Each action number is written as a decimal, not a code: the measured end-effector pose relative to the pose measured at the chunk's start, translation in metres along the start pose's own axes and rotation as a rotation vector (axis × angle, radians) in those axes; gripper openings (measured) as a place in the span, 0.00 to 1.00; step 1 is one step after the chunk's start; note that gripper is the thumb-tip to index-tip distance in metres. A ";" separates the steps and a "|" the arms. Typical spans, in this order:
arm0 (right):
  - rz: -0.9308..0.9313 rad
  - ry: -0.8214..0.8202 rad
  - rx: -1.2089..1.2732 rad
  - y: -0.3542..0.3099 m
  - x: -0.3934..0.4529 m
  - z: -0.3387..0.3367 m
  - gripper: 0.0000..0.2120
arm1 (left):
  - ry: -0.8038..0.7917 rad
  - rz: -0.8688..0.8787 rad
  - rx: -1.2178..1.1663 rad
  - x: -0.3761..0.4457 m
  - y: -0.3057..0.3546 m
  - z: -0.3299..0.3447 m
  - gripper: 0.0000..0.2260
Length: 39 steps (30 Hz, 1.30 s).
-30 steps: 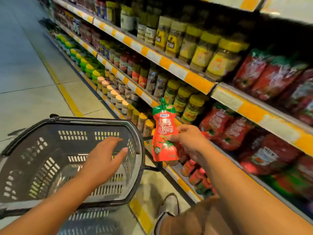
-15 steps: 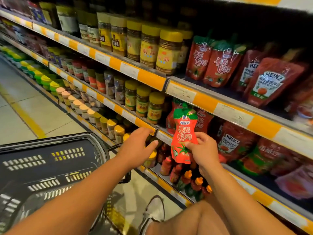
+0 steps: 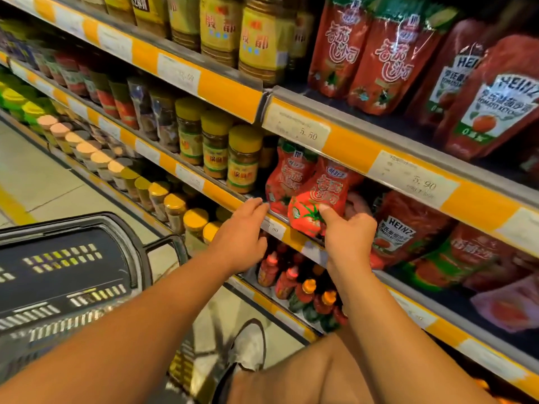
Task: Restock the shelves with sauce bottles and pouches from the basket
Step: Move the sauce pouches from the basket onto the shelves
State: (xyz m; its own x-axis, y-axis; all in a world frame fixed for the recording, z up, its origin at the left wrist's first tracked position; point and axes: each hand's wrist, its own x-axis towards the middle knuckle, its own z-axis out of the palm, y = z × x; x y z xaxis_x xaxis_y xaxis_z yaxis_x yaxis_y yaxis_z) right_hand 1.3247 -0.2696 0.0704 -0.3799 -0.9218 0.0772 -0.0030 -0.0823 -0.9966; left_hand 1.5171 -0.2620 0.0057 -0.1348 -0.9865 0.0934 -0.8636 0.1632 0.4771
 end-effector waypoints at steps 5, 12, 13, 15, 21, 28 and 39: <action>0.014 0.034 0.033 0.004 0.011 0.004 0.19 | 0.027 0.012 0.016 -0.002 -0.002 0.007 0.37; -0.024 0.014 -0.029 0.014 0.008 0.009 0.15 | 0.030 0.003 0.014 -0.007 0.001 0.007 0.38; -0.018 0.028 -0.029 0.013 0.009 0.011 0.15 | 0.028 -0.001 0.014 -0.007 0.002 0.006 0.39; -0.020 0.052 -0.024 0.014 0.010 0.015 0.16 | 0.019 -0.002 0.012 -0.008 0.003 0.006 0.39; -0.036 0.102 -0.008 0.019 0.012 0.023 0.17 | 0.011 0.002 0.010 -0.010 0.001 0.003 0.39; -0.049 0.132 -0.068 0.022 0.016 0.023 0.18 | -0.004 0.000 0.011 -0.011 0.002 0.002 0.39; -0.090 0.075 -0.262 0.027 0.005 0.014 0.23 | -0.048 -0.032 0.030 -0.010 0.006 0.003 0.42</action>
State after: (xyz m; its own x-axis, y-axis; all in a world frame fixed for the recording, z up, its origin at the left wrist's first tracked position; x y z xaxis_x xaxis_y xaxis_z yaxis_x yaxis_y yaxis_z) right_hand 1.3355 -0.2820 0.0447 -0.4347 -0.8838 0.1730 -0.2752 -0.0526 -0.9599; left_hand 1.5119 -0.2513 0.0053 -0.1297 -0.9909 0.0363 -0.8818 0.1320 0.4528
